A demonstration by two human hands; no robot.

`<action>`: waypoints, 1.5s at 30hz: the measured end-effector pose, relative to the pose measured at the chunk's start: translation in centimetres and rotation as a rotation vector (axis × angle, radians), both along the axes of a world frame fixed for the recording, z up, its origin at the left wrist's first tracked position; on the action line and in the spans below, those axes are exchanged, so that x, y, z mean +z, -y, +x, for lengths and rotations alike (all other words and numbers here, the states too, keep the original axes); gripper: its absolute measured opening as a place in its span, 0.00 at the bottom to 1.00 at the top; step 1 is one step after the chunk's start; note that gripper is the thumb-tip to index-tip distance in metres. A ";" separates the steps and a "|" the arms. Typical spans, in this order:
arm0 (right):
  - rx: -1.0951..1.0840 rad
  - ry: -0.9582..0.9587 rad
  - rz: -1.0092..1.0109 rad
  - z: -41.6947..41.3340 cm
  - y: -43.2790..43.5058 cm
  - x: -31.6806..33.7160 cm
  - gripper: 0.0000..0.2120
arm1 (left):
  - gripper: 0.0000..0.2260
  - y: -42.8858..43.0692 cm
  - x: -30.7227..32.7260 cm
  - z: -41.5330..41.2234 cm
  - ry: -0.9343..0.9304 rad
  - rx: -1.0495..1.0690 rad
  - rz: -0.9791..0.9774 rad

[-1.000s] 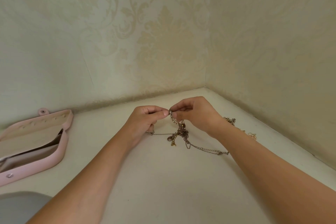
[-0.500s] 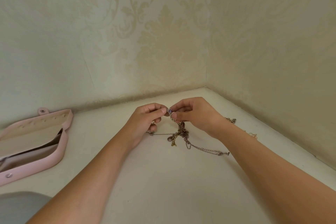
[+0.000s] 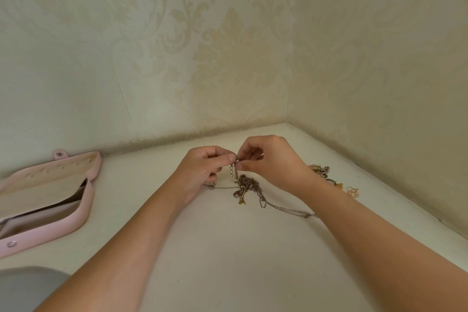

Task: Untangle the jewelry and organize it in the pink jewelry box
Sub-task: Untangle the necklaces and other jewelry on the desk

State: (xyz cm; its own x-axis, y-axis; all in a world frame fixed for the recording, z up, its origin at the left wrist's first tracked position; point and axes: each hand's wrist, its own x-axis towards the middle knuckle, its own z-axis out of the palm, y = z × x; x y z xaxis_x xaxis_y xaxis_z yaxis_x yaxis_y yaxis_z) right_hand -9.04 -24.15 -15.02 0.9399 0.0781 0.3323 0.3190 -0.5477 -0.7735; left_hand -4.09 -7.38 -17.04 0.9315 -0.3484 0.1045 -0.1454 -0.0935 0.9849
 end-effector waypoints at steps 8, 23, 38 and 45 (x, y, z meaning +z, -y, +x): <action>0.091 -0.139 0.326 0.3 0.8 0.1 0.05 | 0.05 0.0 0.3 -0.4 -0.068 -0.085 0.016; -0.012 -0.119 0.472 0.2 -0.3 -0.2 0.03 | 0.04 0.1 0.7 -0.6 -0.083 -0.035 -0.101; -0.154 0.130 0.046 -0.2 -1.2 -0.1 0.08 | 0.05 0.4 0.8 -0.6 -0.050 0.057 -0.112; -0.135 0.111 0.091 -0.1 -1.2 -0.1 0.05 | 0.02 0.3 0.7 -0.6 -0.051 0.044 -0.110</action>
